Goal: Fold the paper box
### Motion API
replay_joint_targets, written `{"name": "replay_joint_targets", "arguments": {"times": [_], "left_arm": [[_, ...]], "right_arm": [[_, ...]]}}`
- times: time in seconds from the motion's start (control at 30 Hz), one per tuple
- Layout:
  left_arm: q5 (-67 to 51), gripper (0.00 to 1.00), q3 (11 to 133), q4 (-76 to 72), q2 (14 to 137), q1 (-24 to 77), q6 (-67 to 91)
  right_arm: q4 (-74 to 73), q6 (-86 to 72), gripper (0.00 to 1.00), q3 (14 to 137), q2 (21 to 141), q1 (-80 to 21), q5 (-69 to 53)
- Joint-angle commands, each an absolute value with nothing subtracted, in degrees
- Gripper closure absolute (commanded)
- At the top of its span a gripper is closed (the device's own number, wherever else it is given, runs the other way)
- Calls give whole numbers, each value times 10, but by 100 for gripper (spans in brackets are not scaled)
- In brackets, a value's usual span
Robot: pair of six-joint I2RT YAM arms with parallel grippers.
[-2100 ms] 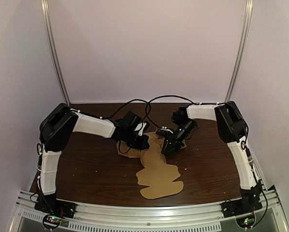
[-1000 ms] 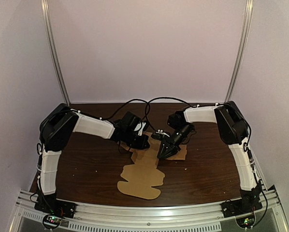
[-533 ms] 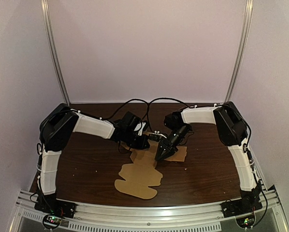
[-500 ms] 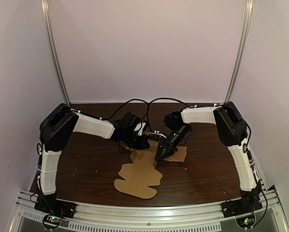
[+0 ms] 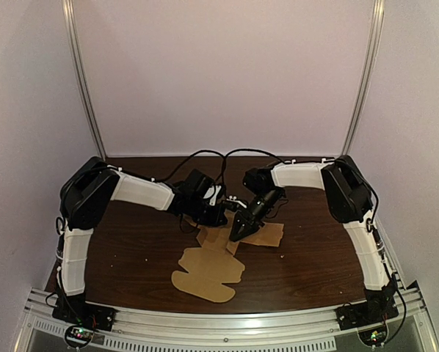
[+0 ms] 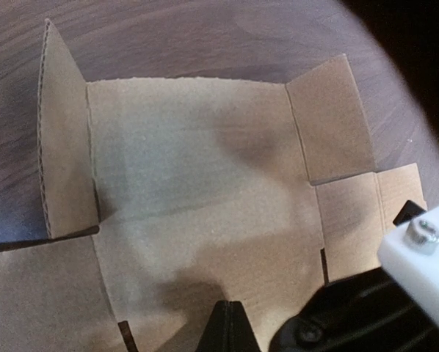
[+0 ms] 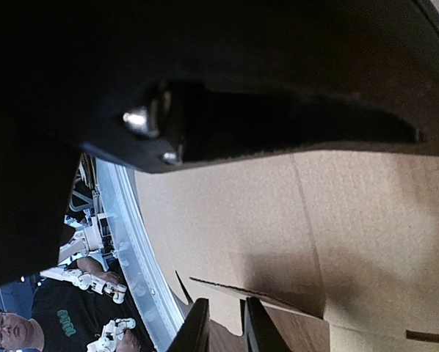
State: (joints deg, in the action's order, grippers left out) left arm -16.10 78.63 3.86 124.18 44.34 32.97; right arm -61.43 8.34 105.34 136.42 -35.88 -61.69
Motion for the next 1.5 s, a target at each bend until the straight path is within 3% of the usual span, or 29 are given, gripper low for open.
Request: {"name": "replay_joint_targets", "arguments": {"times": [0.0,0.5,0.87,1.1,1.2,1.37,1.47], "left_arm": [[-163,100,765,96,1280,446,331],[-169,100,754,68,1229,446,313],[-13,70,737,220,1069,441,237],[3,56,558,152,947,441,285],[-31,58,502,96,920,441,321],[-24,81,472,60,929,441,330],[-38,88,469,37,947,441,327]], "right_arm": [[-577,91,83,1069,1392,-380,-572],[-545,87,91,1018,1400,-401,-408],[-541,68,93,1008,1416,-401,-403],[-533,64,94,1001,1412,-400,-417],[-530,61,94,1001,1415,-400,-419],[-526,59,95,998,1416,-400,-420],[-526,58,95,996,1416,-400,-422]]}}
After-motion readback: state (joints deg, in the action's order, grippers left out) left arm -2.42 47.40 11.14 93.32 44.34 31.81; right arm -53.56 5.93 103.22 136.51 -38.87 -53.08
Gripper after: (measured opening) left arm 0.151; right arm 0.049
